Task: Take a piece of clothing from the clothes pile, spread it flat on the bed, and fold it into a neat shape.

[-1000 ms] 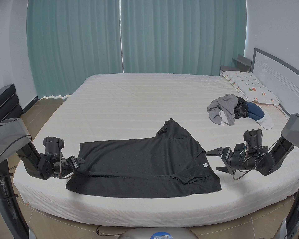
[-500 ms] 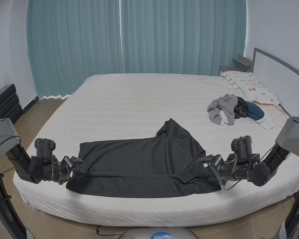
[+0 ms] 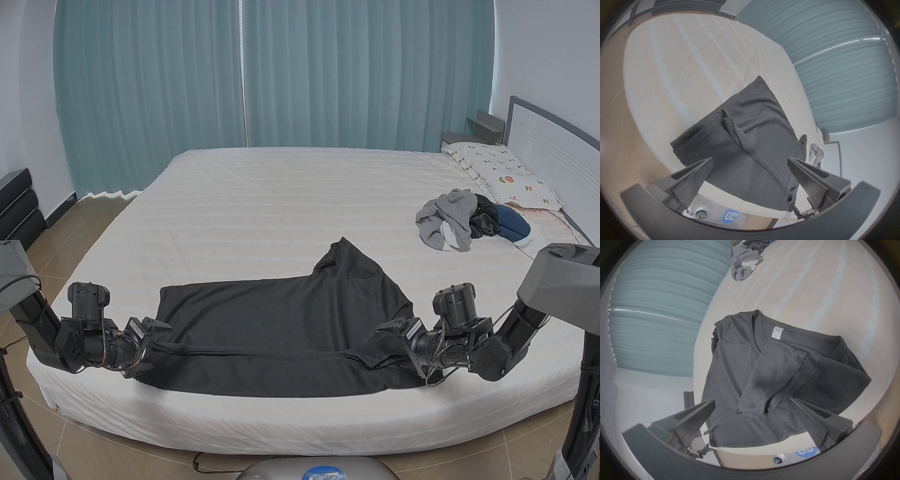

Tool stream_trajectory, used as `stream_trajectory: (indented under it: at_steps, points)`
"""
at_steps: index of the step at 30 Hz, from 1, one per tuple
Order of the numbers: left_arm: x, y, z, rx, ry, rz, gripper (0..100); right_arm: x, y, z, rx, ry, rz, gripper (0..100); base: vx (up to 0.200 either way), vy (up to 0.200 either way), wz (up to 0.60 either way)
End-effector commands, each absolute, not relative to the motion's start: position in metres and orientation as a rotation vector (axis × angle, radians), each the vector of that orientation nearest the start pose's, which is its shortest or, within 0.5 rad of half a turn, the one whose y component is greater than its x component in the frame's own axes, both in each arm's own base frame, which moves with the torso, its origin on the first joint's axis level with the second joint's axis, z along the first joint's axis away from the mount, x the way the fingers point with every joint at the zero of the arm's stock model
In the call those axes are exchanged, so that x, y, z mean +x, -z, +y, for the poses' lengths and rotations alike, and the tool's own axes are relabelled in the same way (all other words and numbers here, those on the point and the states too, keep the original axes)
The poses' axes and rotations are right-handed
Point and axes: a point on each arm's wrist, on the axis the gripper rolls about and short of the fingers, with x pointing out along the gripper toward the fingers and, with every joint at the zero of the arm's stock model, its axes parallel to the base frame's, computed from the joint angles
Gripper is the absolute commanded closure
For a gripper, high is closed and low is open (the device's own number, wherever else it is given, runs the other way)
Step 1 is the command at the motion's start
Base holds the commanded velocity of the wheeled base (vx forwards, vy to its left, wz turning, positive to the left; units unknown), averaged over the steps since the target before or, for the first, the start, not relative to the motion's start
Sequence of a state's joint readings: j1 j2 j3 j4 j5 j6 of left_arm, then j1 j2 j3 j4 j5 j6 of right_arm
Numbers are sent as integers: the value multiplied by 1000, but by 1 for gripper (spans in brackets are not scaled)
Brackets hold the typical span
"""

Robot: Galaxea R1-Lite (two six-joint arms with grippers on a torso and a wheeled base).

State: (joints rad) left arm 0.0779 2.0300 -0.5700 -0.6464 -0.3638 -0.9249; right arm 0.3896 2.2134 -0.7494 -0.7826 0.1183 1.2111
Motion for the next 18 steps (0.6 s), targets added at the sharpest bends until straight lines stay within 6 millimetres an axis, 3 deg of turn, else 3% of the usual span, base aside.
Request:
stream_trajectory:
  at_steps: [1,10,11,18]
  points:
    - [298,-26,15,-1048,-123,886,0,330,-6,137,1051,-7,881,0,0,0,0]
    - [299,-26,16,-1050,-123,886,0,336,0,139,1050,34,851,0,0,0,0]
    - [299,-26,16,-1050,-123,886,0,336,0,139,1050,34,851,100,0,0,0]
    - [300,-25,18,-1052,-127,881,0,337,1,139,1042,48,830,100,0,0,0]
